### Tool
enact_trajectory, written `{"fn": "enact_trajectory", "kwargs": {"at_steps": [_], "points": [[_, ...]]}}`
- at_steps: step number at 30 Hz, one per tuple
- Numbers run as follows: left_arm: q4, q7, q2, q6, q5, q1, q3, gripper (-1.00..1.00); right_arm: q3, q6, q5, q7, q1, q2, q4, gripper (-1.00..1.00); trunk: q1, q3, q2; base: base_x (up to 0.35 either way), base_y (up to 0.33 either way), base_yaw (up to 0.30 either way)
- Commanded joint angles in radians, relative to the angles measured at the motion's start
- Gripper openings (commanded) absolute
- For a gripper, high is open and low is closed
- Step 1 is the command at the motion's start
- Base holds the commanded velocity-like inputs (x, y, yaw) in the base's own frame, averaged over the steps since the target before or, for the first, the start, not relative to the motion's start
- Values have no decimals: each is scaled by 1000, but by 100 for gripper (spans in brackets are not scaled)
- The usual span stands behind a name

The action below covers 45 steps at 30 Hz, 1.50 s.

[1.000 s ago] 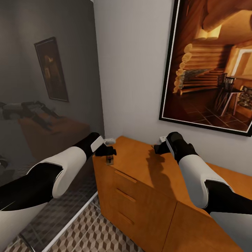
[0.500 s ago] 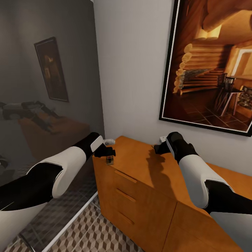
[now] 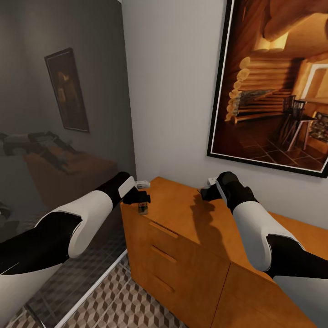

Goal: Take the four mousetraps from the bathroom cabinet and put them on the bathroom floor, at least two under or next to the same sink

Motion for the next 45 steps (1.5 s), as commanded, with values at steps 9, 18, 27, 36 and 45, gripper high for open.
{"fn": "enact_trajectory", "kwargs": {"at_steps": [9,18,27,36,45], "points": [[0,16,0,4,10,0,-5,100,-8,3,9,6,-1,4,-1,-100,0,-1,-1,0,0,0],[2,21,0,1,4,0,-6,100,-8,3,9,6,-1,2,-1,-100,0,-1,-1,0,0,0],[-3,37,-2,-1,3,0,-8,100,-8,3,9,6,-1,0,-1,-100,0,-1,-1,0,0,0],[-5,38,-2,-2,3,0,-8,100,-8,2,9,6,-1,1,-1,-100,0,-1,-1,0,0,0],[-5,38,-2,-3,4,0,-8,100,-8,3,10,6,-1,0,-1,-100,0,-1,-1,0,0,0]]}}
